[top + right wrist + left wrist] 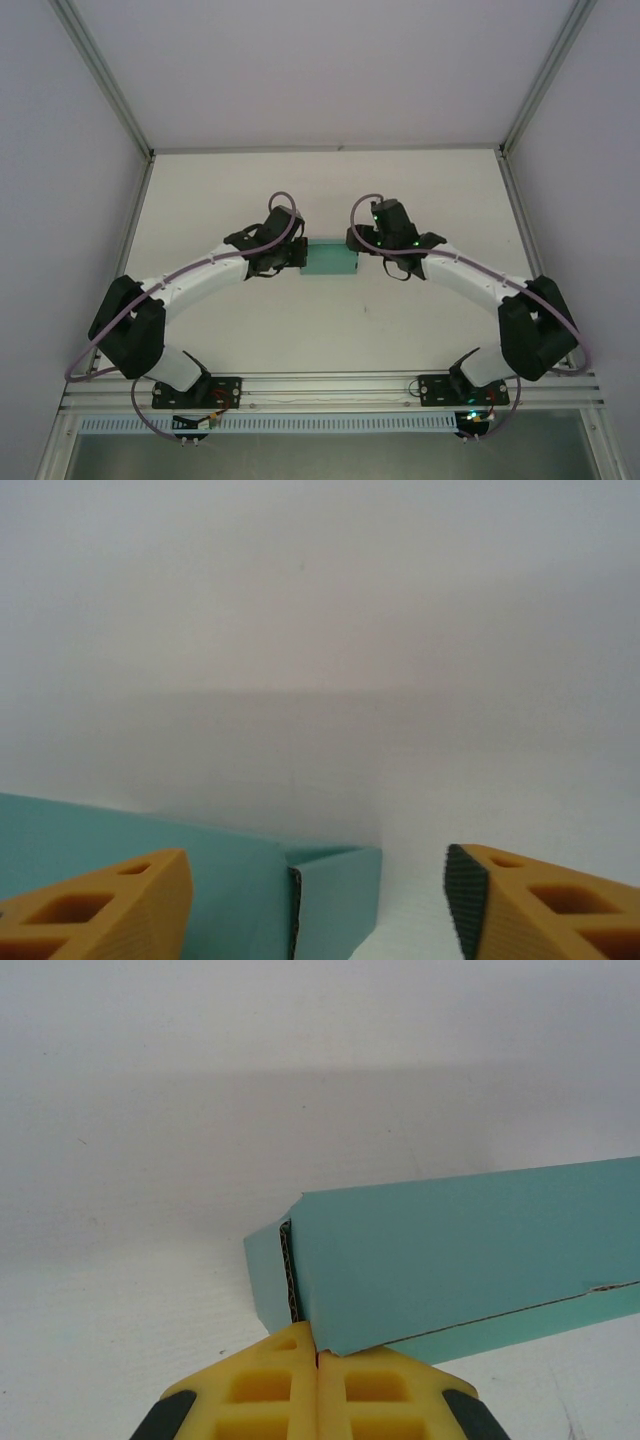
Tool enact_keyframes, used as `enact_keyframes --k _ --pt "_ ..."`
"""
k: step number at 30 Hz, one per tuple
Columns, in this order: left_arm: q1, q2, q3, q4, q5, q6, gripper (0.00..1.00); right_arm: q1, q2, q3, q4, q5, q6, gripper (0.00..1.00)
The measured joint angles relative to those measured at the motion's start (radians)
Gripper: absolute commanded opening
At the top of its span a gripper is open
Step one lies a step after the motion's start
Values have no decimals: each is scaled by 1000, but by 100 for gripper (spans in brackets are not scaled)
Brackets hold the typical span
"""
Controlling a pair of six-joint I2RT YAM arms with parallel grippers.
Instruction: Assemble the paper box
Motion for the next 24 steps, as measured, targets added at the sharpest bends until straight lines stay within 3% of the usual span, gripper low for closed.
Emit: enact_keyframes --k 2,5,7,13,14,16,17,24 --pt "0 2 3 -4 0 0 3 0 13 -33 40 -18 8 52" --pt "0 3 8 -15 3 7 21 0 14 -63 114 -24 12 44" --pt "0 3 11 -23 13 20 26 0 17 -84 164 -35 27 39" --pt "-5 -23 24 -148 30 62 52 0 19 -137 270 -51 55 36" --pt "-5 -32 24 -173 30 67 63 0 19 -142 280 -51 56 36" --pt "-3 -57 25 -210 31 72 95 0 17 -156 300 -53 56 36" --pt "-2 -69 30 -225 35 71 100 0 14 -163 309 -55 56 36" --pt "75 -66 93 -214 94 40 100 0 6 -192 352 -55 55 37"
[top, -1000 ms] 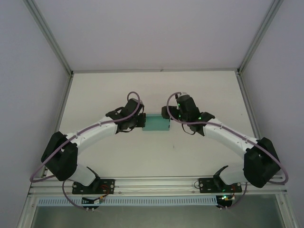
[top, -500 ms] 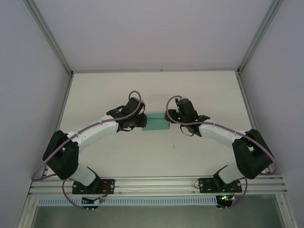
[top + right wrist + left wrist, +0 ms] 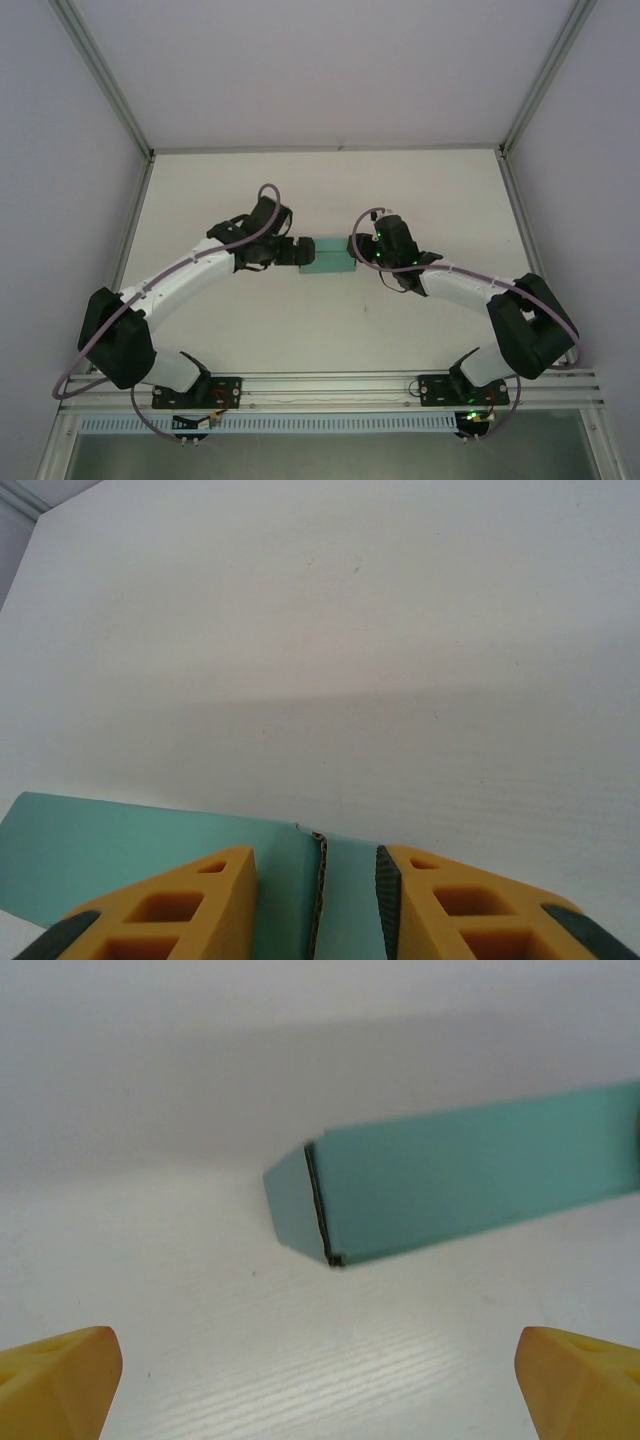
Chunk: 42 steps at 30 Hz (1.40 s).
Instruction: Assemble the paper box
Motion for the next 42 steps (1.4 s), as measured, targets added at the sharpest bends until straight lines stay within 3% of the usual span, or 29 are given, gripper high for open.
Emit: enact_keyframes --k 2,6,10,15,22,27,34,42 --pt "34 27 11 29 36 -7 98 0 0 0 3 0 0 37" --pt "81 90 12 84 117 -27 84 0 8 0 16 0 -1 37" --pt "115 120 -36 161 202 -49 62 0 22 0 42 0 0 37" --pt "141 125 -125 338 330 -83 29 -3 35 -5 76 -9 0 36" --pt "158 77 -298 609 391 -137 0 -21 52 -89 269 -74 17 22" --pt "157 65 -375 740 377 -133 0 -29 59 -155 412 -103 30 9" --pt "131 50 -391 779 303 -123 0 -30 58 -179 460 -104 24 5" --pt "97 51 -293 607 212 -77 46 -29 33 -105 299 -101 0 21"
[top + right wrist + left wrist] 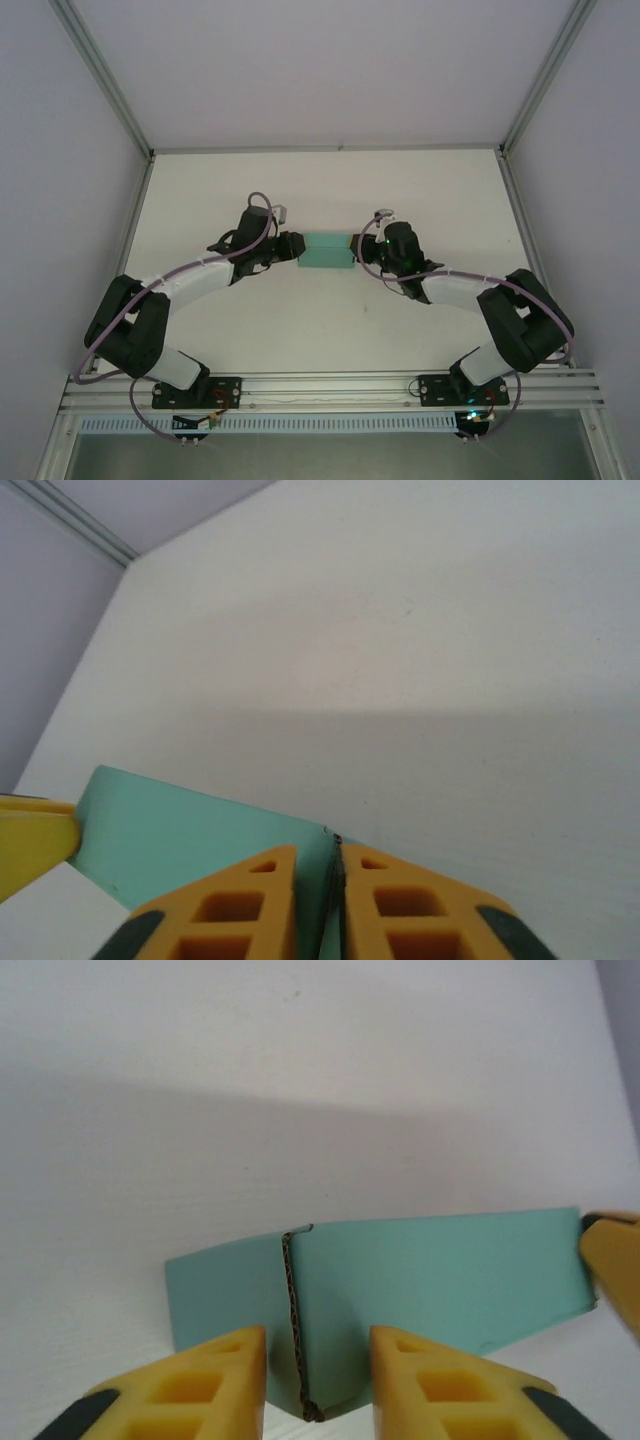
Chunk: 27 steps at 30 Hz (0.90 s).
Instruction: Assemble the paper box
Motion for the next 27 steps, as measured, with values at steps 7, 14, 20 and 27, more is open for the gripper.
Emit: enact_keyframes --k 7,14,20,27 --pt "-9 -1 106 -229 -83 64 93 7 -8 148 -316 6 -24 55" --pt "-16 -1 212 -343 -118 87 100 15 -8 319 -578 58 -64 82" --pt "-16 -18 258 -385 -158 104 100 14 -7 436 -692 64 -148 100" --pt "-13 -26 266 -426 -179 105 100 10 2 507 -777 -150 -468 100"
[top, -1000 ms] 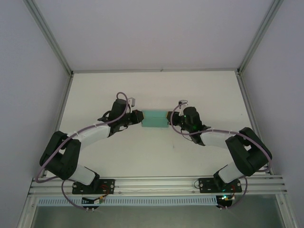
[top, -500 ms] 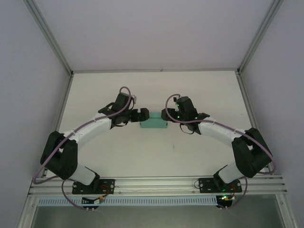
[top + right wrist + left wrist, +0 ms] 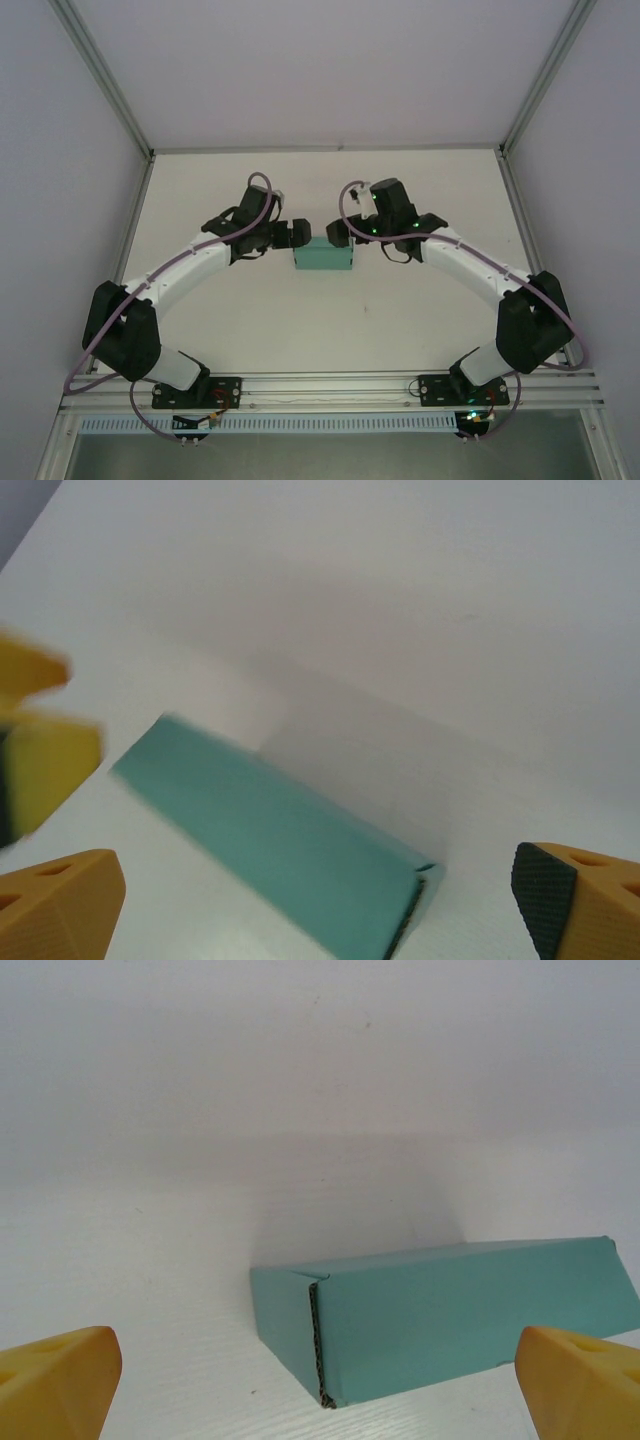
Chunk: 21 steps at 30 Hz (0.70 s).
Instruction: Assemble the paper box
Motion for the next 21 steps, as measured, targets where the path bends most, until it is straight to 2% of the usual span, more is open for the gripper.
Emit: enact_keyframes --k 4,10,14,21 --pt "10 -56 -34 -8 -27 -1 100 1 67 76 -81 -102 -306 100" --pt "41 -171 -125 -55 -108 -10 100 14 225 185 -211 -126 -681 100" --pt "64 -252 -198 -95 -161 -28 100 27 308 258 -281 -92 -802 96" --pt "75 -354 -255 -147 -237 -47 100 74 368 297 -309 35 -870 76"
